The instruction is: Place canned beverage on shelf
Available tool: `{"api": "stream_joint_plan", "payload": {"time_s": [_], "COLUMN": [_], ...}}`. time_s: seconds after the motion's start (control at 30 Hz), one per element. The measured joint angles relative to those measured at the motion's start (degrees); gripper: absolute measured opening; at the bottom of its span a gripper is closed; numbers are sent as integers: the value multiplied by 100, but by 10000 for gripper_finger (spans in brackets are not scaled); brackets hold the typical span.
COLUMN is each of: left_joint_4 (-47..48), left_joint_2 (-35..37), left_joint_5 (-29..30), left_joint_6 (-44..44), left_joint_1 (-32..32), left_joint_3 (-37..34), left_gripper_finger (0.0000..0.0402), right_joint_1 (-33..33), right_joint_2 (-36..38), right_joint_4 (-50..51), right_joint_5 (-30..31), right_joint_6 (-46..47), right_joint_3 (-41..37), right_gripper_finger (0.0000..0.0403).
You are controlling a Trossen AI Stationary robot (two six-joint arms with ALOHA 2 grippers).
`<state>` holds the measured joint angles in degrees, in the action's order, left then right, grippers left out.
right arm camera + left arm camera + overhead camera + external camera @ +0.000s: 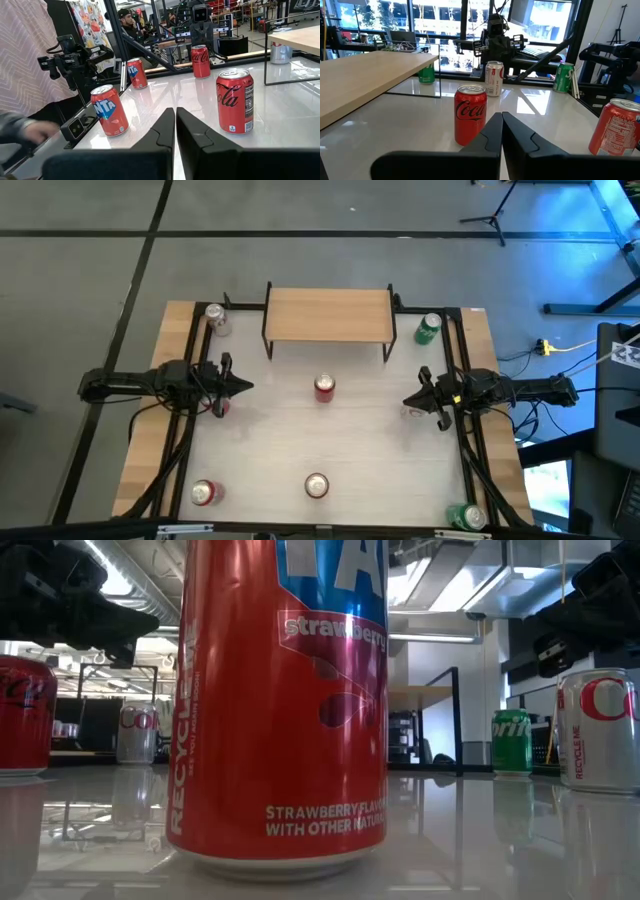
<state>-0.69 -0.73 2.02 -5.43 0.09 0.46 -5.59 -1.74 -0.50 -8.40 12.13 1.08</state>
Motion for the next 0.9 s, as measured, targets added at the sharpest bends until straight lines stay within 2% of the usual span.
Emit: {"api": "stream_joint_plan", "payload": {"time_s": [0.6, 0.8, 0.9], "left_joint_4": [103, 107, 113], "left_joint_2": [0, 0, 0], "left_joint_5": [-107, -107, -107], "left_joint_6": [-17, -24, -26], "left_joint_1": [-4, -1, -1], "left_joint_3": [35, 35, 39], "left_gripper_finger": [2, 2, 2], "right_joint_1": [1, -1, 1], "right_joint_2": [2, 2, 0], "right_joint_4": [-4, -136, -216], "right_joint_5": [6, 486, 540], "right_joint_6": [-24, -184, -165], "right_joint_3": [0, -7, -7], "right_gripper_finger": [17, 17, 17]}}
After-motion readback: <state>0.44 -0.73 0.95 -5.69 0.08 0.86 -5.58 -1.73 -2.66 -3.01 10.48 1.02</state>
